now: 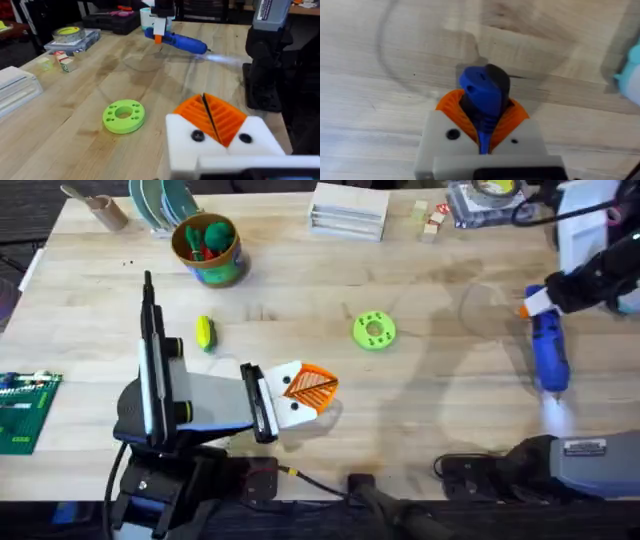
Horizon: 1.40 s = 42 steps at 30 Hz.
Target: Pick up the gripper from the table and insert it into the empty holder that is missing its gripper. Then pick up a screw, insert it into the mounting hole, and use the screwdriver to tighten it. Finally, clean up the table by picking up the vegetable and placing it into the bucket.
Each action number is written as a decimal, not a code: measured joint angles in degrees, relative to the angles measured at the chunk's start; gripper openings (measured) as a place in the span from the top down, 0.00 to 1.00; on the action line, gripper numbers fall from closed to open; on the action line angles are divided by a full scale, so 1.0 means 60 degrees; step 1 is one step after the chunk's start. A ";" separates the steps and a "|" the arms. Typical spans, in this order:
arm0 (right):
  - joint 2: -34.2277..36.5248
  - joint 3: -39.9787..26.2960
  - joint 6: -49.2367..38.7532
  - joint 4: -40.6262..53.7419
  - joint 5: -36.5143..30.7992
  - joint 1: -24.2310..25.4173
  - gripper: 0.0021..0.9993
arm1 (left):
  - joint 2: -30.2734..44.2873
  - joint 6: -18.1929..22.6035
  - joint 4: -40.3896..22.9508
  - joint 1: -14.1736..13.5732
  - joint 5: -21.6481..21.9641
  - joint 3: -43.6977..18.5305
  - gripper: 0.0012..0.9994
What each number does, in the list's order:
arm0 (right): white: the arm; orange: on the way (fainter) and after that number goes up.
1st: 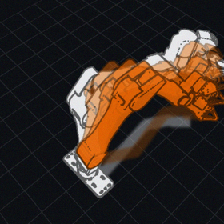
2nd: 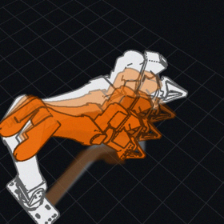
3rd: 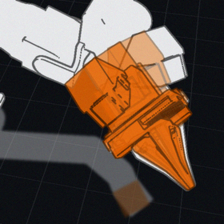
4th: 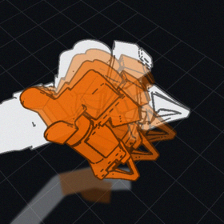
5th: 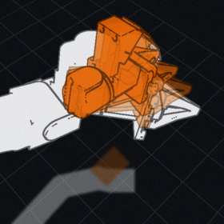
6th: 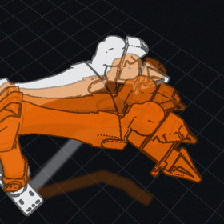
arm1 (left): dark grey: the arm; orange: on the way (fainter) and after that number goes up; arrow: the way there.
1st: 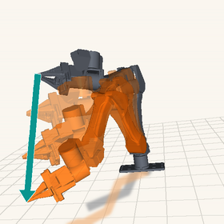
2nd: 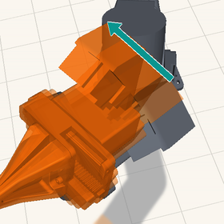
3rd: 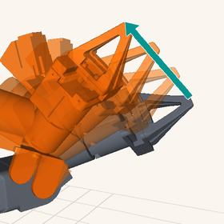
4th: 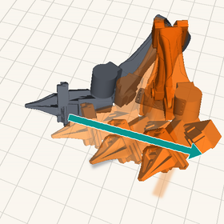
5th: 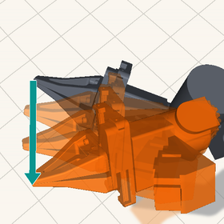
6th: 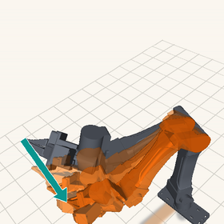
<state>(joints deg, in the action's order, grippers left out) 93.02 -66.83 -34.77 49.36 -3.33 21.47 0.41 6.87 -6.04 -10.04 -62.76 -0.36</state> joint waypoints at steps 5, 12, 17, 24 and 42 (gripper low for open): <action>-0.2137 -0.0105 0.0158 -0.0004 0.0003 -0.0582 0.93 | 0.0003 -0.0003 0.0000 0.0000 0.0000 0.0000 1.00; -0.3944 -0.0105 0.0734 -0.0441 0.0115 -0.1364 0.93 | 0.0002 -0.0003 0.0000 0.0000 0.0000 0.0000 1.00; -0.5256 -0.0105 0.1118 -0.0844 0.1125 -0.1811 0.93 | 0.0002 0.0001 0.0000 0.0000 0.0000 0.0000 1.00; -0.7078 -0.0075 0.2439 -0.1656 0.2780 -0.2353 0.94 | 0.0001 -0.0001 0.0000 0.0000 0.0000 0.0000 1.00; -0.8744 0.4423 0.5513 -0.9921 0.3615 -0.7299 0.94 | 0.0003 -0.0225 0.0120 0.0000 0.0758 0.0000 1.00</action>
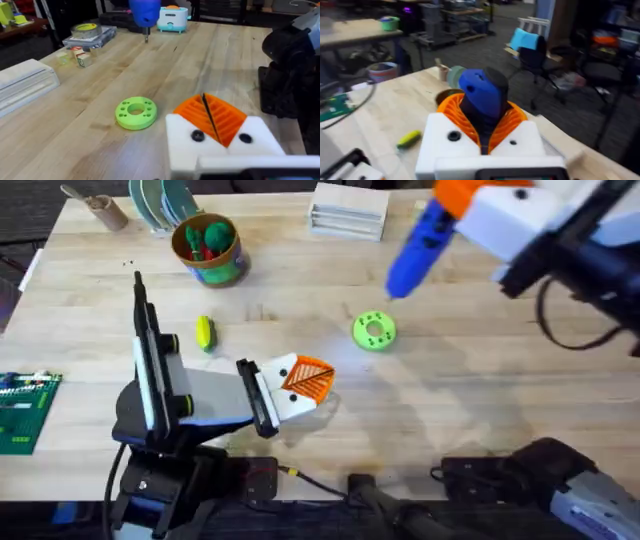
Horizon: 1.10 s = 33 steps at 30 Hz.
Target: Pick up the gripper from the table and insert it into the empty holder that is missing its gripper. Then pick up a screw, insert it into the mounting hole, and use the screwdriver to tighten it. Finally, clean up the table by picking up the vegetable and placing it into the bucket.
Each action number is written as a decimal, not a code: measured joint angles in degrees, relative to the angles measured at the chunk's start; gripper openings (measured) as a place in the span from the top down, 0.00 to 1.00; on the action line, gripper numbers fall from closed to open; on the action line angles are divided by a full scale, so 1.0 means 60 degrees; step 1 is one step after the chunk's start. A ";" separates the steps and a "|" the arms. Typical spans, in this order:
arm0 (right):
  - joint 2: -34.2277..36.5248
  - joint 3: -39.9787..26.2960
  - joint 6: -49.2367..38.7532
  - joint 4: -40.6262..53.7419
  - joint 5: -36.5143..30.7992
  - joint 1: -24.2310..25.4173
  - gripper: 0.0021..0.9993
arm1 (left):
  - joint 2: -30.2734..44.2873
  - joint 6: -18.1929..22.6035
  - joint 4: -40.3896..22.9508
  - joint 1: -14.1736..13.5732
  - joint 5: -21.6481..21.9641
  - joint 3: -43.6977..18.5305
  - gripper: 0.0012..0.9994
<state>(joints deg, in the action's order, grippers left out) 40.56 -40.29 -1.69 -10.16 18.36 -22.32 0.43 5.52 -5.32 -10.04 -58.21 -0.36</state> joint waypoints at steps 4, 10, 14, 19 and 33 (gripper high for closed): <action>0.0605 0.0018 0.0032 -0.1415 -0.0275 -0.1377 0.94 | -0.0001 -0.0034 0.0001 0.0000 0.0037 0.0000 1.00; 0.1874 0.0022 -0.0002 -0.3611 -0.0422 -0.3141 0.94 | -0.0001 -0.0066 0.0015 0.0000 0.0109 0.0000 1.00; 0.2152 0.0033 -0.0448 -0.3934 -0.0439 -0.4227 0.94 | -0.0002 -0.0264 0.0024 0.0000 0.0169 0.0000 1.00; 0.2152 0.0033 -0.0558 -0.3947 -0.0443 -0.4802 0.94 | -0.0004 -0.0288 0.0025 0.0000 0.0171 0.0000 1.00; 0.2152 0.0033 -0.0584 -0.3423 -0.0439 -0.5734 0.94 | -0.0004 -0.0318 0.0025 0.0000 0.0174 0.0000 1.00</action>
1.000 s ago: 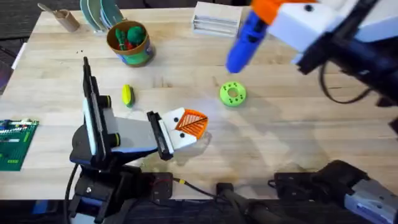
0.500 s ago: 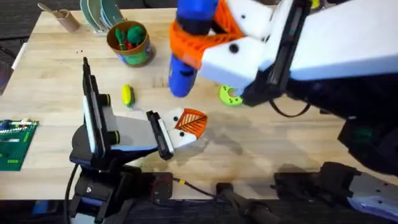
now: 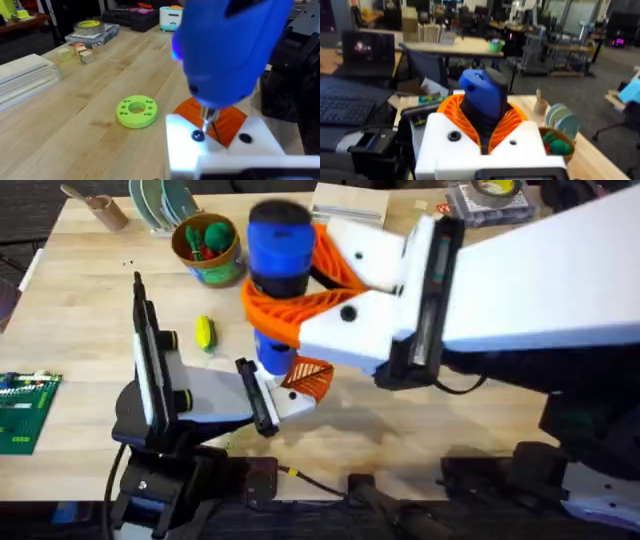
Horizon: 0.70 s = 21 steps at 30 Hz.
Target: Pick up the gripper from the table and insert it into the empty holder that is missing its gripper. Then pick up a screw, insert it into the mounting hole, and use the screwdriver to tighten it. Finally, clean up the table by picking up the vegetable and placing it into the bucket.
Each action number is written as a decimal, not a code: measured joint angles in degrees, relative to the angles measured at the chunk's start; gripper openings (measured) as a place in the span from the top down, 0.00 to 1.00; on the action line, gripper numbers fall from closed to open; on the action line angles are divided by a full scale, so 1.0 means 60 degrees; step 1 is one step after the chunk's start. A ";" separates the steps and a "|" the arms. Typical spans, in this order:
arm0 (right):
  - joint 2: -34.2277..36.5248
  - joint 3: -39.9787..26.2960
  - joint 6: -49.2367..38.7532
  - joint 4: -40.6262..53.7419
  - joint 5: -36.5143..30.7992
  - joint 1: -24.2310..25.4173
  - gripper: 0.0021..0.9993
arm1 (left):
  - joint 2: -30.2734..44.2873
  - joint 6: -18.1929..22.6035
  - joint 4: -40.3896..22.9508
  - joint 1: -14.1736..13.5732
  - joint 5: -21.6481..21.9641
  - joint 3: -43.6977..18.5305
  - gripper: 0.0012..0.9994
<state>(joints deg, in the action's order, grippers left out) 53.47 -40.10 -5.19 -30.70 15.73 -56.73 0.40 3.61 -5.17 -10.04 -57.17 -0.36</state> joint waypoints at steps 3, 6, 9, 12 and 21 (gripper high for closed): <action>-0.0018 0.0024 -0.0009 0.0339 -0.0004 0.0000 0.94 | 0.0003 0.0001 0.0000 0.0000 0.0000 0.0000 1.00; -0.0143 0.0040 -0.0034 0.0434 -0.0007 0.0000 0.94 | 0.0000 0.0001 -0.0003 0.0000 -0.0001 0.0000 1.00; -0.0292 0.0040 -0.0066 0.0412 -0.0007 0.0000 0.94 | 0.0003 0.0001 0.0000 0.0000 0.0000 0.0000 1.00; -0.0302 0.0040 -0.0069 0.0412 -0.0011 0.0000 0.94 | 0.0004 0.0001 0.0000 0.0000 -0.0004 0.0000 1.00; -0.0144 0.0040 -0.0219 0.0380 -0.0043 0.0000 0.95 | 0.0000 0.0001 -0.0003 0.0000 -0.0001 0.0000 1.00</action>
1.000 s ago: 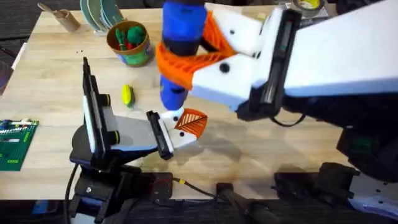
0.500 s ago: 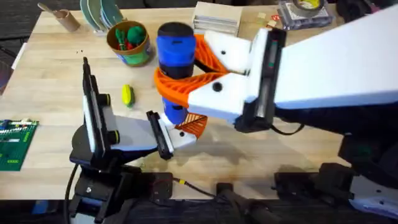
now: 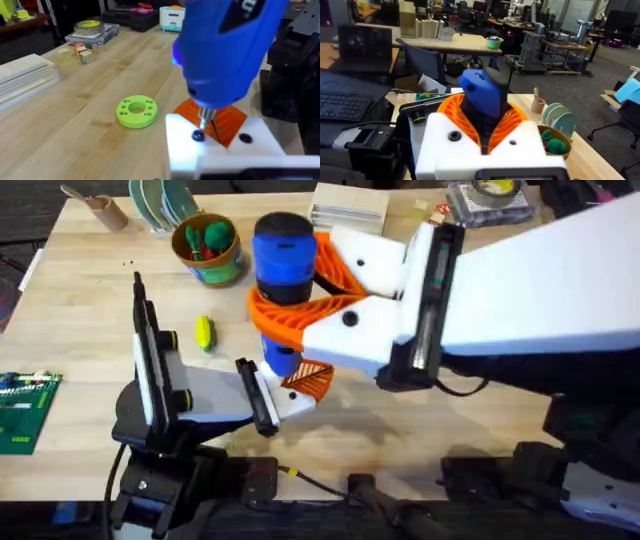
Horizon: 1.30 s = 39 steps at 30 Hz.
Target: Pick up the gripper from the table and insert it into the empty holder that is missing its gripper. Then pick up a screw, insert it into the mounting hole, and use the screwdriver to tighten it. Finally, clean up the table by picking up the vegetable and placing it into the bucket.
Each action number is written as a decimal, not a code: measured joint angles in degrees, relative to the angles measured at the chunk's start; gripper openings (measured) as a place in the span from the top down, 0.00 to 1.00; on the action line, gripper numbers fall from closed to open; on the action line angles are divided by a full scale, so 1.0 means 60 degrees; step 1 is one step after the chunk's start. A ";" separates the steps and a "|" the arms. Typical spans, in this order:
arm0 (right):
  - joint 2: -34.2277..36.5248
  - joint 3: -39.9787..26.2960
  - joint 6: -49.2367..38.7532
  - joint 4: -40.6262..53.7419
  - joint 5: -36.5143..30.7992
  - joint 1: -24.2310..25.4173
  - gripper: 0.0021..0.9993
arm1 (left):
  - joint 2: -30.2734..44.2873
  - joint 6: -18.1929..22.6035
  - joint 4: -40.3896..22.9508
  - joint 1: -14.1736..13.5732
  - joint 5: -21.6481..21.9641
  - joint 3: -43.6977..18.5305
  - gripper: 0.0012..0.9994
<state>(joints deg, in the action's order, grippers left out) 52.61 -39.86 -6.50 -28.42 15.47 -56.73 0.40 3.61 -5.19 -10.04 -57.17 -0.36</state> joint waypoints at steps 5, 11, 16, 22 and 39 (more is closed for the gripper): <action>0.0093 0.0000 -0.0058 -0.0266 -0.0012 0.0000 0.95 | 0.0000 -0.0003 0.0003 0.0000 0.0001 0.0000 1.00; 0.0235 0.0000 -0.0001 -0.0303 -0.0031 0.0000 0.95 | 0.0001 -0.0001 0.0003 0.0000 0.0001 0.0000 1.00; 0.0235 0.0000 0.0022 -0.0318 -0.0034 0.0000 0.96 | 0.0000 -0.0003 0.0003 0.0000 0.0001 0.0000 1.00; 0.0235 0.0000 0.0022 -0.0290 -0.0033 0.0000 0.96 | 0.0000 -0.0002 0.0003 0.0000 0.0001 0.0000 1.00; 0.0420 0.0000 0.0047 -0.0263 -0.0034 0.0000 0.96 | 0.0000 -0.0047 -0.0001 0.0000 0.0004 0.0000 1.00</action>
<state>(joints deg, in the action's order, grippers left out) 55.13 -39.86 -6.22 -30.00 15.27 -56.73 0.40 3.33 -5.19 -10.04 -57.14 -0.36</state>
